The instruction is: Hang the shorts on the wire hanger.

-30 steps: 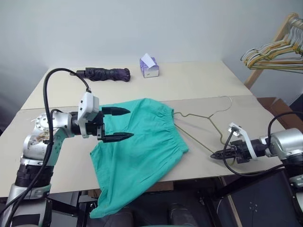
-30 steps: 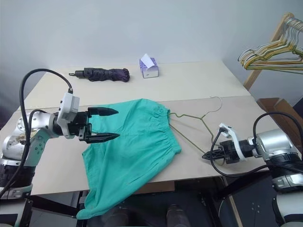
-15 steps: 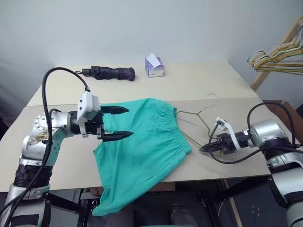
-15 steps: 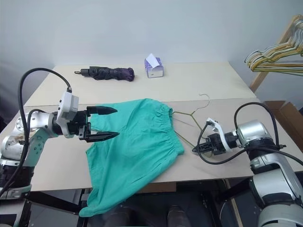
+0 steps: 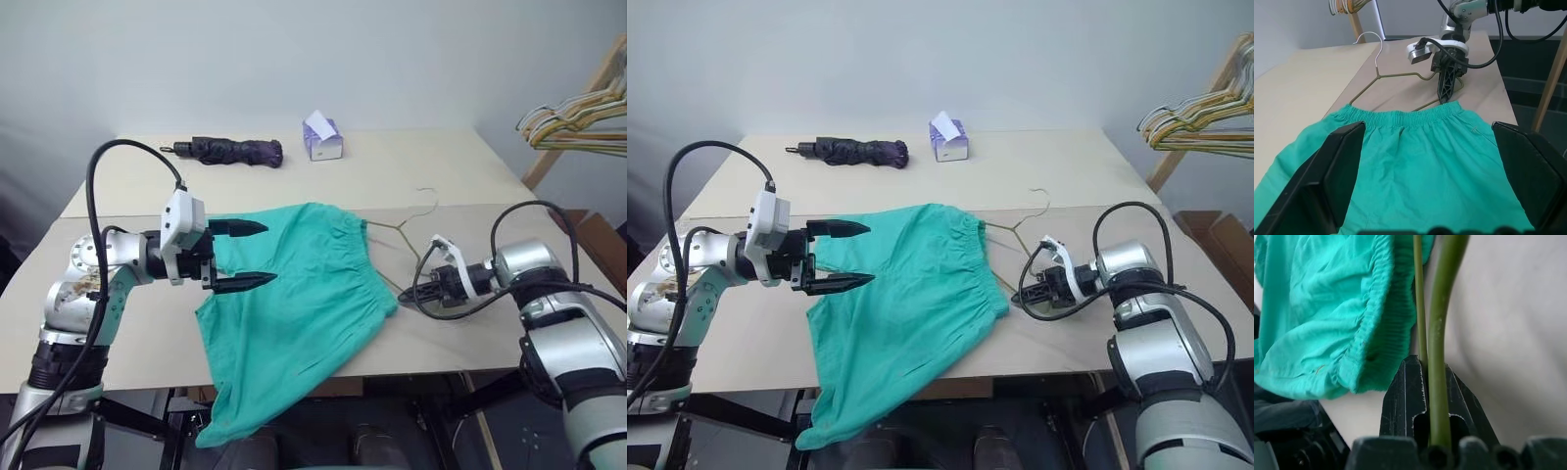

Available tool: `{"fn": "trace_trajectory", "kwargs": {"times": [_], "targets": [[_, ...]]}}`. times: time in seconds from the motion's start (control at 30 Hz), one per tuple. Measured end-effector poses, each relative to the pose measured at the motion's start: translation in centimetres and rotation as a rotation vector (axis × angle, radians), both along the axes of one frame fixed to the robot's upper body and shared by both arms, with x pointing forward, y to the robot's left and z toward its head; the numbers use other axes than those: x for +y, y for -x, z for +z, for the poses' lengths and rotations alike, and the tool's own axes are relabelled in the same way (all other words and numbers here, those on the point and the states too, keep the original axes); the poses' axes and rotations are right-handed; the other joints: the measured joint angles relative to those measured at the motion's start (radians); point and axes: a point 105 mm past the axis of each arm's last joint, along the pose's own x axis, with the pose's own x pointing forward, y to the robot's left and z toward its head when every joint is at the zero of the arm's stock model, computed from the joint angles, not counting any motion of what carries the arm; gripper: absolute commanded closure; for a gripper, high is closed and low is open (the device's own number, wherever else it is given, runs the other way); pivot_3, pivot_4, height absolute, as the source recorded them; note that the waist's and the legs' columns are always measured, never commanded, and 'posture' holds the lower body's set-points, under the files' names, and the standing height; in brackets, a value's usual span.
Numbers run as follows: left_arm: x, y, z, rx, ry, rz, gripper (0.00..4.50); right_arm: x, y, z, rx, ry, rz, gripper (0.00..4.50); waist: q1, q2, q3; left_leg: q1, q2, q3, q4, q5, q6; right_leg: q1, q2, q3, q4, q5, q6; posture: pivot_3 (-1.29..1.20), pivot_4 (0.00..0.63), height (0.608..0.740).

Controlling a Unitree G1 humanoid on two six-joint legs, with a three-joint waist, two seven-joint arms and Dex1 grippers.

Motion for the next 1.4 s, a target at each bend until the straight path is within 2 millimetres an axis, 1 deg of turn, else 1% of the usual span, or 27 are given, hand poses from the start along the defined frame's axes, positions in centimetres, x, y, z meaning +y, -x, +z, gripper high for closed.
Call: {"fn": "trace_trajectory", "kwargs": {"times": [0.13,0.27,0.3,0.37,0.47,0.53,0.6,0.7,0.8,0.9,1.0,1.13,1.3,1.4], "targets": [[0.0,0.0,0.0,-0.005,-0.002,-0.002,0.02,0.1,-0.1,-0.1,-0.009,-0.017,-0.007,4.50,-0.001,0.000,0.000,0.000,0.000,0.000,0.000,0.000,0.000,0.000,0.000,0.000,0.000,0.000,0.000,0.09,0.019,0.740],[0.0,0.1,0.0,-0.007,-0.005,-0.009,0.02,0.1,-0.5,0.5,-0.071,0.005,0.031,4.50,-0.003,0.000,0.000,0.000,0.000,0.000,0.000,0.000,0.000,0.000,0.000,0.000,0.000,0.000,0.000,0.07,0.014,0.740],[0.0,0.1,0.0,-0.008,-0.007,-0.011,0.02,0.1,-0.6,0.8,-0.117,0.020,0.052,4.50,-0.003,0.000,0.000,0.000,0.000,0.000,0.000,0.000,0.000,0.000,0.000,0.000,0.000,0.000,0.000,0.07,0.014,0.740],[0.1,0.0,-0.1,-0.007,-0.013,-0.014,0.02,-0.2,-1.0,1.2,-0.267,0.091,0.113,4.50,-0.003,0.000,0.000,0.000,0.000,0.000,0.000,0.000,0.000,-0.001,0.000,0.000,0.000,0.000,0.000,0.06,0.013,0.740],[0.2,-0.2,-0.3,-0.010,-0.029,-0.014,0.02,-0.3,-1.2,1.4,-0.479,0.236,0.198,4.50,-0.002,0.000,0.000,-0.001,0.000,0.000,0.000,0.000,0.000,-0.001,0.000,0.000,0.001,0.000,0.000,0.05,0.012,0.740],[0.4,-0.7,-0.1,-0.027,-0.036,-0.002,0.02,0.3,-1.2,1.9,-0.609,0.320,0.262,4.50,-0.002,0.000,0.000,-0.001,0.000,0.000,0.000,0.000,0.000,-0.002,0.000,0.000,0.001,0.000,0.000,0.04,0.012,0.740],[0.5,-1.5,0.1,-0.066,-0.063,0.019,0.02,0.8,-1.0,3.1,-0.733,0.402,0.318,4.50,-0.003,0.000,0.000,-0.002,0.000,0.000,0.000,0.000,0.000,-0.002,0.000,0.000,0.001,0.000,0.000,0.03,0.012,0.740],[0.7,-3.1,0.7,-0.137,-0.086,0.069,0.02,1.9,-0.7,5.7,-0.881,0.473,0.380,4.50,-0.005,0.000,0.000,-0.002,0.000,0.000,0.000,0.000,0.000,-0.002,0.000,0.000,0.001,0.000,0.000,0.03,0.011,0.740],[1.0,-4.5,1.7,-0.194,-0.089,0.104,0.02,3.0,0.3,7.9,-0.994,0.538,0.465,4.50,-0.003,0.000,0.000,-0.002,0.000,0.000,0.000,0.000,0.000,-0.002,0.000,0.000,0.000,0.000,0.000,0.02,0.011,0.740],[0.8,-4.9,2.3,-0.241,-0.112,0.060,0.02,3.9,1.5,8.9,-1.023,0.563,0.543,4.50,-0.005,0.000,0.000,-0.002,0.000,0.000,0.000,0.000,0.000,-0.002,0.000,0.000,-0.001,0.000,0.000,0.01,0.009,0.740],[0.3,-4.9,2.1,-0.238,-0.132,-0.006,0.02,4.5,2.3,8.7,-1.007,0.562,0.594,4.50,-0.005,0.000,0.000,-0.002,0.000,0.000,0.000,0.000,0.000,-0.002,0.000,0.000,-0.001,0.000,0.000,0.01,0.008,0.740],[-0.4,-4.4,1.8,-0.237,-0.210,-0.131,0.02,5.3,3.0,8.4,-0.988,0.551,0.641,4.50,-0.008,0.000,0.000,-0.002,0.000,0.000,0.000,0.000,0.000,-0.002,0.000,0.000,-0.001,0.000,0.000,0.02,0.006,0.740],[-0.5,-4.7,0.3,-0.197,-0.315,-0.197,0.02,5.3,3.3,8.9,-0.978,0.548,0.677,4.50,-0.007,0.000,0.000,-0.002,0.000,0.000,0.000,0.000,0.000,-0.002,0.000,-0.001,-0.001,0.000,0.000,0.02,0.005,0.740],[-0.4,-5.1,-1.1,-0.210,-0.425,-0.235,0.02,5.6,3.5,9.3,-0.969,0.525,0.691,4.50,-0.008,0.000,0.000,-0.002,0.000,0.000,0.000,0.000,0.000,-0.002,0.000,-0.001,-0.001,0.000,0.000,0.02,0.005,0.740]]}}
